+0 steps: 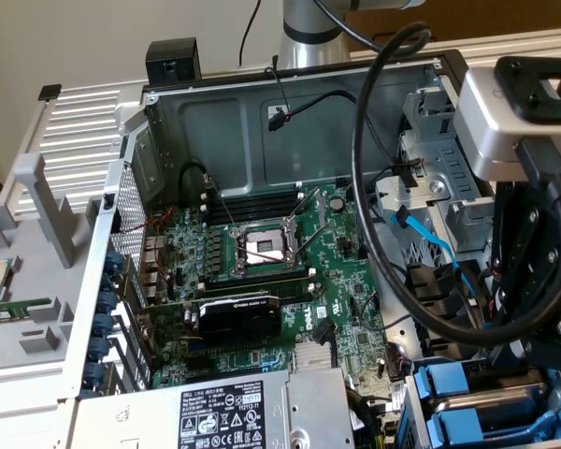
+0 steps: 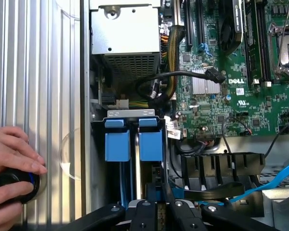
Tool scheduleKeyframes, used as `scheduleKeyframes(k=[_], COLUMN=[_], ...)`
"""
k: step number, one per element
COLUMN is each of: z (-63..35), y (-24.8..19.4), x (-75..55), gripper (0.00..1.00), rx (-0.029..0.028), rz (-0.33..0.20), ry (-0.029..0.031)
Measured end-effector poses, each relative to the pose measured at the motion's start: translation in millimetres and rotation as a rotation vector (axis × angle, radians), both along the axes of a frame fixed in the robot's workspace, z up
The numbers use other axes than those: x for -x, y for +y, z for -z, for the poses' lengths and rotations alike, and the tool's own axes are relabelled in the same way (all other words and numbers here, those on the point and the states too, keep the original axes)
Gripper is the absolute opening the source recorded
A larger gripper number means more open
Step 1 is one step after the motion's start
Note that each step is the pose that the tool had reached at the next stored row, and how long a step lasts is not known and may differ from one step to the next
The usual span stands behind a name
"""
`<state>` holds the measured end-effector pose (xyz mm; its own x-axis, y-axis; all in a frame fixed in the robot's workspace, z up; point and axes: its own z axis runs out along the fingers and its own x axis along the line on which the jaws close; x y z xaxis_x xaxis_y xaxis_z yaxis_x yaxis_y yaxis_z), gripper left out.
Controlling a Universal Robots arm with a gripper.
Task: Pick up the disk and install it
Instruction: 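Insert the second disk wire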
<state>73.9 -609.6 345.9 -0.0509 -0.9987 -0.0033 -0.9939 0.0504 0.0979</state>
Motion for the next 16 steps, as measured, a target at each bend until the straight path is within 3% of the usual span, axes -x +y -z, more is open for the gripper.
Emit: scheduleKeyframes(k=[16], z=[1.5], y=[1.2], x=[-0.1], gripper=[0.16], rx=[0.0001], rz=[0.001], ry=[0.0])
